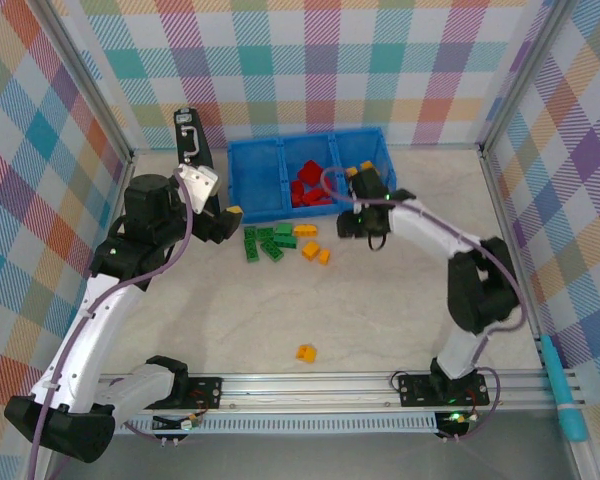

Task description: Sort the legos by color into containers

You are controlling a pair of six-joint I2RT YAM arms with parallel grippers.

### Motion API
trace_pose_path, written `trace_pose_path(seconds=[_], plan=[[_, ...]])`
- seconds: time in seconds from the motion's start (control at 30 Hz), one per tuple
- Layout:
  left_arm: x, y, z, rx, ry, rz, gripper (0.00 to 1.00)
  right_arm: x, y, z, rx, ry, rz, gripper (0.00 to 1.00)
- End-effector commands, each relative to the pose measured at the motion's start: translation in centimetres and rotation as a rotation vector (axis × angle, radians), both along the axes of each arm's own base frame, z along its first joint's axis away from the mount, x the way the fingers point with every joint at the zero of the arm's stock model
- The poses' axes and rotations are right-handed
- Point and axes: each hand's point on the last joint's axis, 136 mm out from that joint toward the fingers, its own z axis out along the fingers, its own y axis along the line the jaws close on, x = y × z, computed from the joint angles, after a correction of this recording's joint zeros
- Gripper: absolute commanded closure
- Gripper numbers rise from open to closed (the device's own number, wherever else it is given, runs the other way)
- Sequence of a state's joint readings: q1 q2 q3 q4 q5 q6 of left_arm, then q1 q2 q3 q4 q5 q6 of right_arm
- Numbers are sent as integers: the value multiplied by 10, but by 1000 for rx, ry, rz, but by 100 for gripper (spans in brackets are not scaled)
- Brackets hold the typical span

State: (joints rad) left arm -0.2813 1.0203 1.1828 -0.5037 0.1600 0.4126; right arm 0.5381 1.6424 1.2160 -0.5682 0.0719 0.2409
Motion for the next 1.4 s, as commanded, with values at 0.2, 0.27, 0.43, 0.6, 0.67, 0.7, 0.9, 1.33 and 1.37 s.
trace_pose_path(seconds=[0.2,0.27,0.43,0.6,0.67,0.7,0.9,1.33,1.37], plan=[[-6,-6,12,-16,-16,-36,0,-153,50,43,240,-192,667,33],[-6,-6,12,-14,-14,-36,0,-179,52,39,244,-213,787,31],[-6,-5,12,-5,-15,-33,0,-235,53,21,229,-267,1084,27],[-4,-4,11,2,-8,-28,0,-244,52,2,156,-312,1151,28],[-3,-4,11,4,-7,-26,0,-242,57,-3,121,-320,1132,30],[-3,-4,10,5,-5,-26,0,-243,60,-5,118,-312,1128,31],[-2,-6,8,3,1,-33,0,-244,86,-21,64,-309,1080,27],[-7,-11,12,-32,-17,-59,0,-251,122,-56,-39,-277,1048,26],[-8,-10,13,-33,-21,-59,0,-252,123,-59,-45,-269,1045,26]])
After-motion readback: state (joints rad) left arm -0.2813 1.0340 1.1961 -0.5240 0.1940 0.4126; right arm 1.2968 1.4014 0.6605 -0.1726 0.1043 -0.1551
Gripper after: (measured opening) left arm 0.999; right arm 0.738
